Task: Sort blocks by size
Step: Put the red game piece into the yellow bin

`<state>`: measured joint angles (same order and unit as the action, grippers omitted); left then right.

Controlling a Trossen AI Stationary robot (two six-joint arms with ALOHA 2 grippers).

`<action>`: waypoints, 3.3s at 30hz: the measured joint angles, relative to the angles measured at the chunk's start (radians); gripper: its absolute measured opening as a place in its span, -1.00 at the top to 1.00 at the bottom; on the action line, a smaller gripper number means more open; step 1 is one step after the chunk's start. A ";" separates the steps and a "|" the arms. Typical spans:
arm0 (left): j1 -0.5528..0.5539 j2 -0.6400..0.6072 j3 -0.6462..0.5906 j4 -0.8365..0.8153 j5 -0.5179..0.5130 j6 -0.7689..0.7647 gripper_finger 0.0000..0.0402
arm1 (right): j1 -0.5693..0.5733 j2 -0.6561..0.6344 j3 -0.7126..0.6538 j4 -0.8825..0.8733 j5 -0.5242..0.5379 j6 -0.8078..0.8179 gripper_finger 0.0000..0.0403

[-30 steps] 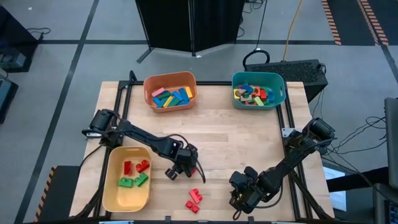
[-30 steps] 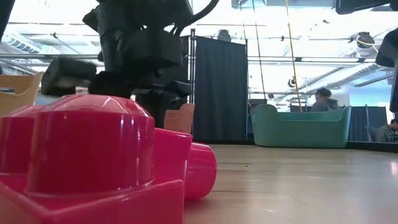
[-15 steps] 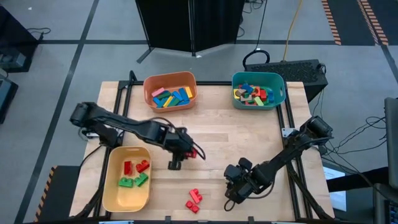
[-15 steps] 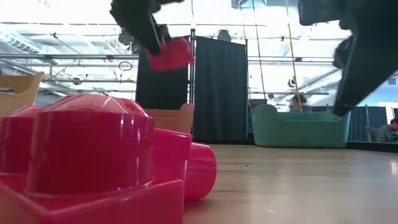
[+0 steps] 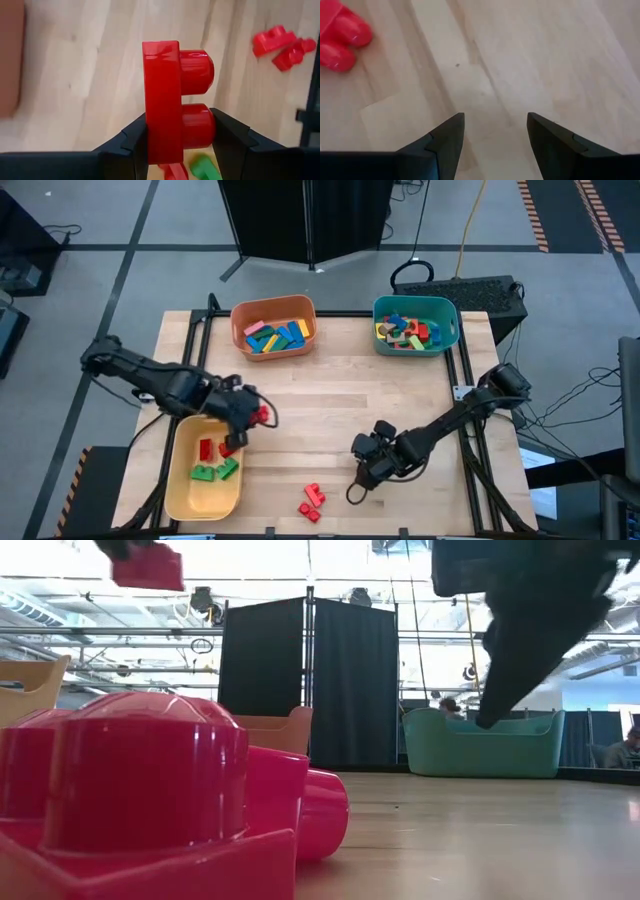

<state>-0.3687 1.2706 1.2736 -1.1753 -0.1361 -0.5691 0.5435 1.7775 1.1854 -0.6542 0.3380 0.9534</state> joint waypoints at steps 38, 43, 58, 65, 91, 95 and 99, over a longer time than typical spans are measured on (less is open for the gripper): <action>-0.385 -0.010 -0.346 0.044 0.174 -0.598 -0.28 | -0.085 0.063 0.000 0.539 -0.267 -0.527 -0.35; -0.385 -0.013 -0.324 0.050 0.244 -0.604 -0.60 | -0.079 0.103 0.000 0.575 -0.276 -0.621 -0.65; -0.353 0.010 -0.109 0.266 -0.064 -0.166 -0.67 | -0.061 0.214 0.072 0.573 -0.260 -0.586 -0.70; -0.277 0.112 -0.109 0.379 -0.057 0.208 -0.67 | -0.034 0.210 0.107 0.577 -0.282 -0.787 -0.72; -0.112 0.541 -0.109 0.959 0.218 0.803 -0.66 | 0.126 0.240 0.138 0.294 -0.257 -0.226 -0.77; -0.090 0.585 -0.109 1.010 0.281 0.841 -0.55 | 0.175 0.240 0.138 0.298 -0.232 -0.104 -0.77; -0.082 0.619 -0.109 1.060 0.341 0.850 -0.42 | 0.207 0.240 0.138 0.299 -0.229 -0.021 -0.77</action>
<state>-0.4505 1.8897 1.1641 -0.1157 0.2046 0.2807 0.7507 2.0174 1.3231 -0.3555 0.1093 0.9328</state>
